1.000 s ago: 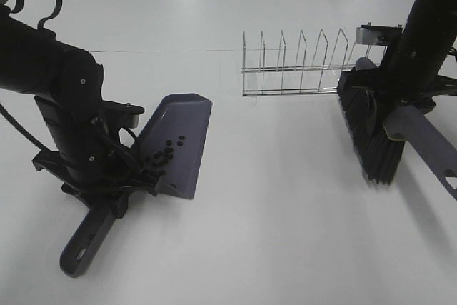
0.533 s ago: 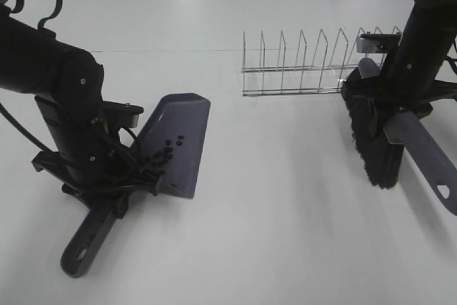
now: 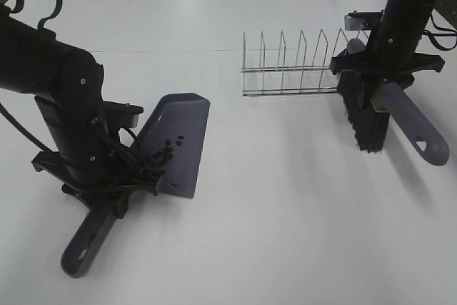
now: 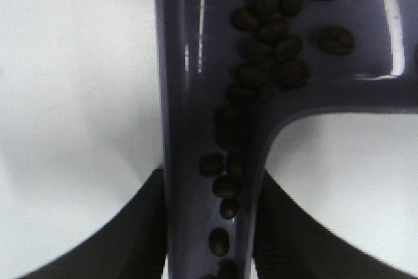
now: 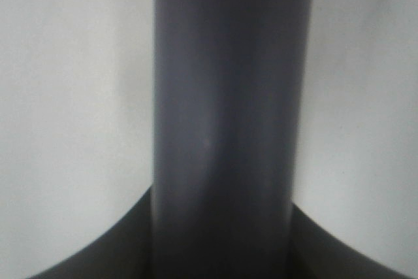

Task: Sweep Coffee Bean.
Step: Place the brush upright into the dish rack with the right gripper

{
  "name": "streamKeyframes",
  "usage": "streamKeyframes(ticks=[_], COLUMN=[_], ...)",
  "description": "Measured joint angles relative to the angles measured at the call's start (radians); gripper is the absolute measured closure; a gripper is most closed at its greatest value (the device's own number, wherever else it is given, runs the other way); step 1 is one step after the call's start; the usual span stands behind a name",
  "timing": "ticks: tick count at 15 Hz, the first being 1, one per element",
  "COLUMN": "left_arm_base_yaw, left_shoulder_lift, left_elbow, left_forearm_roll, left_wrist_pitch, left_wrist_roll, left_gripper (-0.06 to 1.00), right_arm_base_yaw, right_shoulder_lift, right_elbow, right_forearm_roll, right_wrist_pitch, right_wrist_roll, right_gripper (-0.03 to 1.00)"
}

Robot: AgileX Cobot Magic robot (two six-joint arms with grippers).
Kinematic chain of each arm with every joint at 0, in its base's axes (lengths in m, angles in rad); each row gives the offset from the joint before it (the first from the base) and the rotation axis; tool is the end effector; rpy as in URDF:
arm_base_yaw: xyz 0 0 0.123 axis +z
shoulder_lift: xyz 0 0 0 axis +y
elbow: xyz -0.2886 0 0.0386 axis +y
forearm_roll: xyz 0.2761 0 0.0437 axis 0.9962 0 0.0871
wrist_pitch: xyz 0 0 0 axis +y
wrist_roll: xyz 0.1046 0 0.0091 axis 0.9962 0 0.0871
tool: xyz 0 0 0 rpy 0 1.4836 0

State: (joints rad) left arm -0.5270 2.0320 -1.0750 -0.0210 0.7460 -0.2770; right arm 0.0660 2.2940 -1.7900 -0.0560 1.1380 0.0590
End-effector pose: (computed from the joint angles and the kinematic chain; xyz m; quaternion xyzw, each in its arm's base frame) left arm 0.3043 -0.1788 0.0589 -0.1168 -0.9929 -0.0024 0.0234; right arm 0.4838 0.0266 0.1139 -0.0150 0.9995 -0.0250 0.0096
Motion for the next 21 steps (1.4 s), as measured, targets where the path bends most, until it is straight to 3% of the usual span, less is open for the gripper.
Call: streamKeyframes(ticks=[6, 14, 17, 21], left_arm_base_yaw=[0.000, 0.000, 0.000, 0.000], left_shoulder_lift=[0.000, 0.000, 0.000, 0.000], left_elbow=[0.000, 0.000, 0.000, 0.000], left_forearm_roll=[0.000, 0.000, 0.000, 0.000], left_wrist_pitch=[0.000, 0.000, 0.000, 0.000], left_wrist_roll=[0.000, -0.001, -0.001, -0.001], left_gripper=[0.62, 0.62, 0.62, 0.62], right_arm_base_yaw=[0.000, -0.002, -0.002, 0.000], right_shoulder_lift=[0.108, 0.135, 0.135, 0.134], right_elbow=[-0.219, -0.262, -0.263, -0.263], right_forearm_roll=[-0.002, 0.040, 0.144, 0.149], right_wrist_pitch=[0.050, 0.063, 0.070, 0.080], right_wrist_roll=[-0.001, -0.018, -0.033, -0.035], right_gripper=[0.68, 0.68, 0.37, 0.31])
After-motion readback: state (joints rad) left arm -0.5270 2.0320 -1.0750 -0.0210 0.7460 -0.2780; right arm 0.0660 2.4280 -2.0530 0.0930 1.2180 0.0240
